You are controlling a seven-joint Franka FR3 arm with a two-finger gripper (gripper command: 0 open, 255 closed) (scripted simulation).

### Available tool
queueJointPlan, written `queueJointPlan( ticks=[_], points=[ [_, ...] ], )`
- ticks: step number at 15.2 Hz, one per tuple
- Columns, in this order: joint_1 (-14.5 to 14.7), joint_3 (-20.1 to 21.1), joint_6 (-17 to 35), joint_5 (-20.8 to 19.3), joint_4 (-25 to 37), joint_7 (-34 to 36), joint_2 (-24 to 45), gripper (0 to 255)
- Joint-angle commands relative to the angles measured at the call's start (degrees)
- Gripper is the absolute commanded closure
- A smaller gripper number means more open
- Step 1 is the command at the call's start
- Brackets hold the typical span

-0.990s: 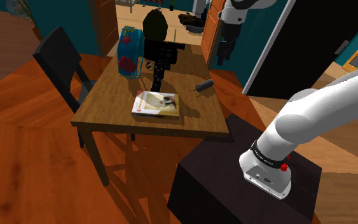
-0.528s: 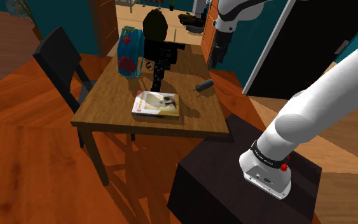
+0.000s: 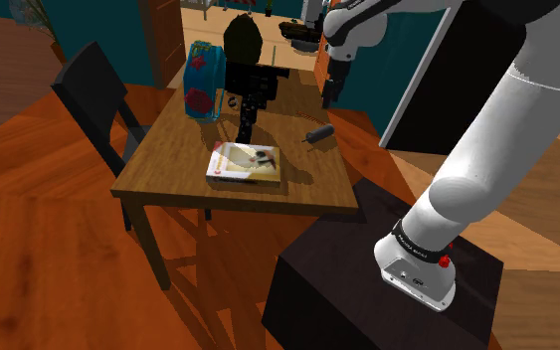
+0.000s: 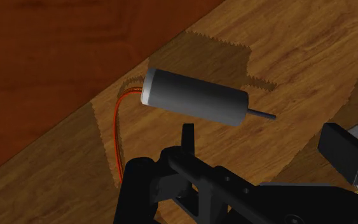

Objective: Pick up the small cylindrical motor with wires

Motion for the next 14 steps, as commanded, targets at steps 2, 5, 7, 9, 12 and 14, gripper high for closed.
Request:
queueJointPlan(
  ticks=[2,5,7,9,12,14],
  points=[
    [-1.3,-0.2,1.6,3.6,5.2,-3.9,7.1,0],
    [-3.4,0.2,2.2,6.9,11.2,-7.4,14.0,0],
    [-5.0,0.8,2.2,8.9,15.6,-9.4,18.7,0],
    [-6.7,1.5,1.8,10.7,20.5,-11.1,23.3,0],
    [-9.3,2.7,0.7,12.8,28.7,-13.0,30.4,0],
    [-11.1,3.5,-0.5,14.0,34.9,-13.9,35.4,0]
  ],
)
